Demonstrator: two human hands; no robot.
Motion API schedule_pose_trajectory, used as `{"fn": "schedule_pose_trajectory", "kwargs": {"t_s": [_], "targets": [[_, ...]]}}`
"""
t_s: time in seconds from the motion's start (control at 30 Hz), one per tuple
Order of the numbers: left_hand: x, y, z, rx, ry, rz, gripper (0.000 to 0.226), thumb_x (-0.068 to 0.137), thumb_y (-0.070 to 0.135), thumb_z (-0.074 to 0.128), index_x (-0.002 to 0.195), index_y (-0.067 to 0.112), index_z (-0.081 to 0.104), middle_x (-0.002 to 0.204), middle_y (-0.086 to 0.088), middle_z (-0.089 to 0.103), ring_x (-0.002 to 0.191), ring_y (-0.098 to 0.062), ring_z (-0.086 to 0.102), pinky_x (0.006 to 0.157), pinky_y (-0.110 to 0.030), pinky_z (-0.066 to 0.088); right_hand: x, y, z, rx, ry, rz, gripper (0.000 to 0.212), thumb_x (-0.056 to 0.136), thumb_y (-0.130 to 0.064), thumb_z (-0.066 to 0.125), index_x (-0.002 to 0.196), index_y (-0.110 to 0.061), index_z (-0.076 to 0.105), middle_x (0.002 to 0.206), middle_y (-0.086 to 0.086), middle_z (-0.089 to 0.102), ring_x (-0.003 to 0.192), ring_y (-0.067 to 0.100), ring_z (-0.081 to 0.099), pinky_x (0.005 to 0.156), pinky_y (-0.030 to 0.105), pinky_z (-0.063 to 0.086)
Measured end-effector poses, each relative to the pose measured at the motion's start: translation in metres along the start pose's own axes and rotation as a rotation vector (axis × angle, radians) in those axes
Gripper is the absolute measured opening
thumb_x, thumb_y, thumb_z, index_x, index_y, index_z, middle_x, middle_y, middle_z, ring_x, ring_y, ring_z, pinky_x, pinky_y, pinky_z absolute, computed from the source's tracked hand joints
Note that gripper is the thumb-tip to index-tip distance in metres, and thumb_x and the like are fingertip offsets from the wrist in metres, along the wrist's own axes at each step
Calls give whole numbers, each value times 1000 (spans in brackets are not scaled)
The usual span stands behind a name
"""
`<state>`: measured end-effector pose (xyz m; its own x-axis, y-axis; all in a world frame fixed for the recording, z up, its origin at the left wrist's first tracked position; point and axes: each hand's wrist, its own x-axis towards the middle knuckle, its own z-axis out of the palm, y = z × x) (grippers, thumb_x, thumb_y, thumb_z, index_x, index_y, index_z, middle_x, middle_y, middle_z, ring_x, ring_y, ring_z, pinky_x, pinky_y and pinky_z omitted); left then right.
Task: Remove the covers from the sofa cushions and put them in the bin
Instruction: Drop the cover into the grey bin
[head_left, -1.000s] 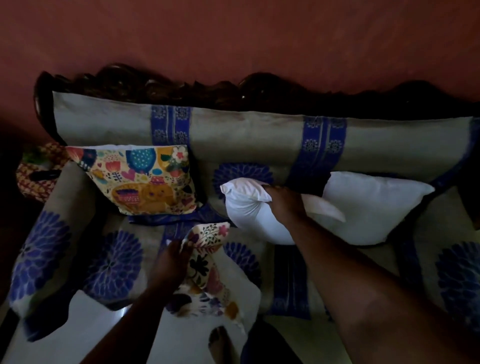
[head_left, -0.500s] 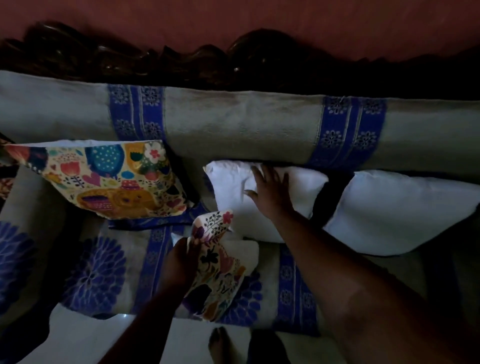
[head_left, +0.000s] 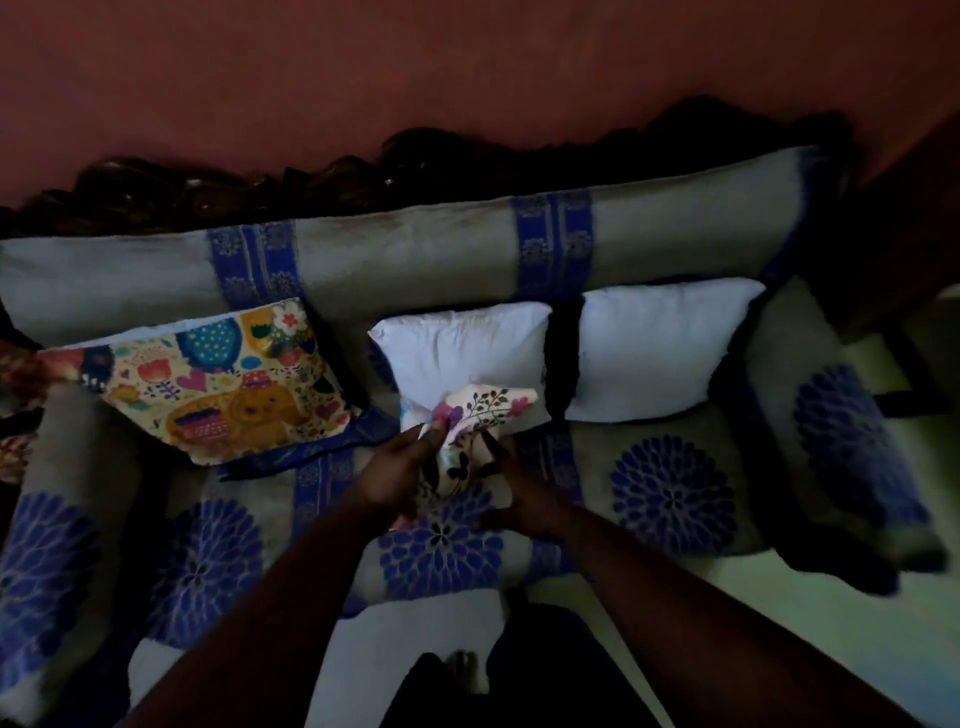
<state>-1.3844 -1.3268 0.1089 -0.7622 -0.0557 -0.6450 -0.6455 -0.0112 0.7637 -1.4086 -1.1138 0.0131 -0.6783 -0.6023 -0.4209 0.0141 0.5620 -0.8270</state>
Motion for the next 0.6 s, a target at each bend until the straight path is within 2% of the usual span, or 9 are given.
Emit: {"fn": "schedule_pose_trajectory", "kwargs": {"t_s": [0.03,0.1,0.17,0.27,0.33,0.4,0.5,0.57,0.6], "targets": [[-12,1,13,66,-76,26,50,77,80,61,111,45,73,112,4,72,102,-21,70,88,-42,53,-27,-6,5,2,71,9,116,73,-32,89,160,-18,14,138,-11,47,118,-7,43,85,-2,32],[-41,6,45,83,-276,69,64,73,77,67,121,36,70,124,-2,70,116,-28,66,100,-48,51,-72,-15,14,45,257,21,91,74,-26,90,149,-19,37,132,-6,54,114,0,47,82,-2,31],[-67,10,76,76,-472,123,69,74,53,80,131,20,61,128,-6,68,121,-24,64,103,-39,51,-114,-20,17,120,427,38,67,76,-16,88,132,-24,51,125,-3,59,114,11,53,84,0,35],[-115,6,133,210,-738,204,62,84,9,78,141,8,52,132,-13,65,124,-28,61,104,-38,49,-200,-5,22,82,583,89,43,82,-22,83,121,-12,67,121,-1,65,110,5,58,97,25,46],[-140,5,167,269,-770,210,49,85,-8,71,132,5,60,123,-14,70,113,-27,67,93,-33,55,-255,16,23,-1,754,87,45,81,-39,81,118,-16,70,126,-5,65,117,5,58,103,34,47],[-160,-3,209,349,-705,226,30,85,0,73,113,10,71,103,-12,76,91,-23,72,74,-28,56,-322,32,26,-25,942,73,48,84,-40,77,125,-17,68,136,-4,62,128,8,54,109,28,43],[-181,-24,278,532,-626,298,34,74,37,82,104,24,74,96,-14,76,82,-23,70,64,-33,49,-424,47,31,113,1101,250,36,86,-30,78,120,-22,70,120,-1,71,107,10,64,89,33,54],[-201,-45,336,544,-679,326,28,84,29,79,108,18,72,96,-11,76,85,-25,69,55,-26,50,-489,78,39,164,1189,451,22,82,-47,73,96,-38,60,95,-1,73,85,18,67,70,40,55],[-213,-59,370,535,-706,340,24,89,24,74,111,15,70,99,-11,75,86,-26,70,53,-25,51,-526,98,42,199,1218,530,31,78,-57,71,92,-37,51,86,-3,70,78,22,67,65,45,55]]}}
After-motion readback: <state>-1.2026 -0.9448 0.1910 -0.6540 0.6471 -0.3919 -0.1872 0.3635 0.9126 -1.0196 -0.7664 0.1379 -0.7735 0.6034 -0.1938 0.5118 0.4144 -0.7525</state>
